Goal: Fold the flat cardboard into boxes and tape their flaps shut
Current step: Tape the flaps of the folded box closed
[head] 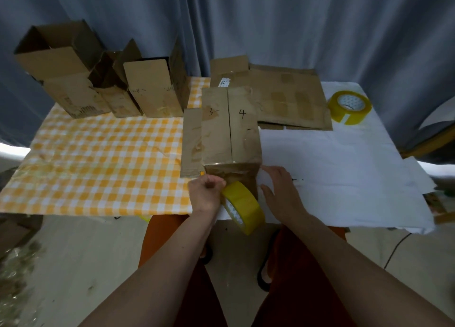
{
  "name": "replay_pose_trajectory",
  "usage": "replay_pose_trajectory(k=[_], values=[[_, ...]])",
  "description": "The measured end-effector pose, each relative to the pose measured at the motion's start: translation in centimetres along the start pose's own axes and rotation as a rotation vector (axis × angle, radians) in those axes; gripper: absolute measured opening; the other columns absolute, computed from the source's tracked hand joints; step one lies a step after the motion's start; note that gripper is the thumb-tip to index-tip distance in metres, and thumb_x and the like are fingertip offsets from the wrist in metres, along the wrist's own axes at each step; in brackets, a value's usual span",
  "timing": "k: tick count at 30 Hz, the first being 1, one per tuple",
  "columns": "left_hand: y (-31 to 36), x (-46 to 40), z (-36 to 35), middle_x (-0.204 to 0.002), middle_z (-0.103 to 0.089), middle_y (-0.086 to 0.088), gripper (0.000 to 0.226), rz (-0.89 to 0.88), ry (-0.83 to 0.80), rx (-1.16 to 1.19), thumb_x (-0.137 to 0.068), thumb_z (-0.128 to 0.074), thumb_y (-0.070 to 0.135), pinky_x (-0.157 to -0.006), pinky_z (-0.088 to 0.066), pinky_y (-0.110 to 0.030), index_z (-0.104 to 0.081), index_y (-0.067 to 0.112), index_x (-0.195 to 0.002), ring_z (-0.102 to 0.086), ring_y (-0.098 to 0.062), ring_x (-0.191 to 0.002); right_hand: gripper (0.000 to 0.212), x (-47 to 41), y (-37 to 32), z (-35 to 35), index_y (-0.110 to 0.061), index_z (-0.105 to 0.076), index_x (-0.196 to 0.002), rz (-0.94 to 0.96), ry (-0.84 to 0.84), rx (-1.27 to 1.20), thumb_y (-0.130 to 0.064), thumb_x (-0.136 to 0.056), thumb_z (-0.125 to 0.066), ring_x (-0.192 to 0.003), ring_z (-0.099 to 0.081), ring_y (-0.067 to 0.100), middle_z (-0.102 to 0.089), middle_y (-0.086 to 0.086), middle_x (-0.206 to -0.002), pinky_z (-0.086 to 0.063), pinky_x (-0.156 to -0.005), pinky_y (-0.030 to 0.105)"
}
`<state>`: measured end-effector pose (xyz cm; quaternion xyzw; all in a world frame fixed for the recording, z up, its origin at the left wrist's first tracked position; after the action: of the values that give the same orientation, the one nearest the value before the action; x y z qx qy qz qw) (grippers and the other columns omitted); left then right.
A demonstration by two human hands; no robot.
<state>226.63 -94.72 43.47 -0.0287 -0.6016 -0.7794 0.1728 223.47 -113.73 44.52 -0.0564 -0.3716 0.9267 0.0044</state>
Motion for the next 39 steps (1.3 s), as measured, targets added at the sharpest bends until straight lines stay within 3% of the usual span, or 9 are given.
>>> replay_pose_trajectory(k=[4,10,18,22,24,27,29,34,39], values=[[-0.4,0.3,0.1,-0.071,-0.065,0.002,0.023,-0.020,-0.024,-0.006,-0.081,-0.072,0.005,-0.068,-0.048,-0.026,-0.064,0.020,-0.067,-0.060,-0.014,-0.072,0.029,1.5,-0.2,0.4,-0.021,-0.056,-0.118,-0.192,-0.073,-0.255,-0.034,-0.094,-0.053,-0.109,-0.055,0.017,-0.057,-0.002,-0.113,-0.043,-0.084,0.024],[-0.2,0.9,-0.2,-0.067,-0.058,0.002,0.022,0.044,0.014,0.047,-0.082,-0.071,0.006,-0.079,-0.051,-0.041,-0.060,0.020,-0.068,-0.056,-0.017,-0.072,0.081,5.2,-0.8,-2.3,-0.018,-0.037,-0.134,-0.223,-0.409,-0.105,-0.048,-0.070,-0.077,-0.118,-0.048,0.016,-0.048,0.000,-0.127,-0.044,-0.097,0.038],[1.6,1.9,0.7,-0.068,-0.063,-0.002,0.022,0.133,-0.109,0.282,-0.081,-0.071,-0.001,-0.053,-0.049,-0.021,-0.054,0.013,-0.087,-0.058,-0.010,-0.054,0.039,3.6,-1.6,1.0,-0.021,-0.041,-0.094,-0.143,-0.107,-0.087,-0.011,-0.070,-0.070,-0.081,-0.050,0.017,-0.047,0.001,-0.091,-0.039,-0.059,0.026],[2.6,2.1,0.8,-0.071,-0.068,-0.002,0.023,0.195,-0.132,0.253,-0.080,-0.073,0.000,-0.051,-0.050,-0.018,-0.062,0.010,-0.099,-0.059,-0.008,-0.050,0.045,3.1,-1.8,1.4,-0.023,-0.041,-0.097,-0.124,-0.018,-0.034,-0.006,-0.068,-0.070,-0.088,-0.043,0.013,-0.042,0.003,-0.104,-0.036,-0.061,0.020],[2.9,2.3,0.9,-0.060,-0.067,0.000,0.005,0.178,-0.078,0.148,-0.082,-0.073,0.005,-0.049,-0.048,-0.014,-0.070,0.007,-0.085,-0.059,-0.006,-0.049,0.045,3.3,-2.1,1.3,-0.016,-0.048,-0.103,-0.096,0.042,-0.004,-0.004,-0.067,-0.072,-0.096,-0.038,0.012,-0.042,0.007,-0.112,-0.034,-0.066,0.021],[3.0,2.5,1.2,-0.052,-0.064,0.010,0.022,0.130,0.022,0.137,-0.082,-0.074,0.009,-0.056,-0.049,-0.014,-0.068,0.020,-0.064,-0.061,-0.004,-0.056,0.051,3.7,-2.8,1.2,-0.011,-0.055,-0.114,-0.020,0.151,-0.006,-0.009,-0.068,-0.076,-0.104,-0.042,0.019,-0.046,0.012,-0.118,-0.038,-0.077,0.030],[3.2,2.8,1.1,-0.060,-0.068,0.008,0.020,0.138,0.012,0.214,-0.082,-0.072,0.007,-0.068,-0.053,-0.022,-0.070,0.020,-0.067,-0.062,-0.009,-0.064,0.057,3.6,-3.0,1.5,-0.015,-0.050,-0.126,0.010,0.198,-0.113,-0.012,-0.074,-0.076,-0.109,-0.043,0.017,-0.045,0.009,-0.123,-0.042,-0.082,0.026],[4.0,3.3,1.1,-0.062,-0.064,0.003,0.013,0.167,0.061,0.294,-0.087,-0.067,0.006,-0.057,-0.050,-0.023,-0.069,0.014,-0.077,-0.059,-0.009,-0.056,0.067,3.6,-3.4,1.6,-0.028,-0.032,-0.140,-0.019,0.232,-0.286,-0.009,-0.085,-0.066,-0.114,-0.038,0.004,-0.043,0.001,-0.130,-0.036,-0.087,0.013],[4.0,3.8,0.9,-0.056,-0.062,0.002,0.023,0.214,0.057,0.363,-0.090,-0.061,0.004,-0.075,-0.047,-0.030,-0.065,0.013,-0.069,-0.057,-0.015,-0.064,0.061,3.5,-2.8,1.8,-0.019,-0.037,-0.137,-0.279,0.413,-0.630,-0.022,-0.085,-0.068,-0.107,-0.055,0.011,-0.051,-0.001,-0.120,-0.049,-0.071,0.011]])
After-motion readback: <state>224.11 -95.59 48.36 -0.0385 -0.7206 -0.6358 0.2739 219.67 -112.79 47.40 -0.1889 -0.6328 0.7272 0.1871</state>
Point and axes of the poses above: each hand's wrist, its own x-axis away from the middle knuckle, its own z-axis out of the back of the hand, y = z × x, the point moved 4 cm from there along -x, towards the middle knuckle
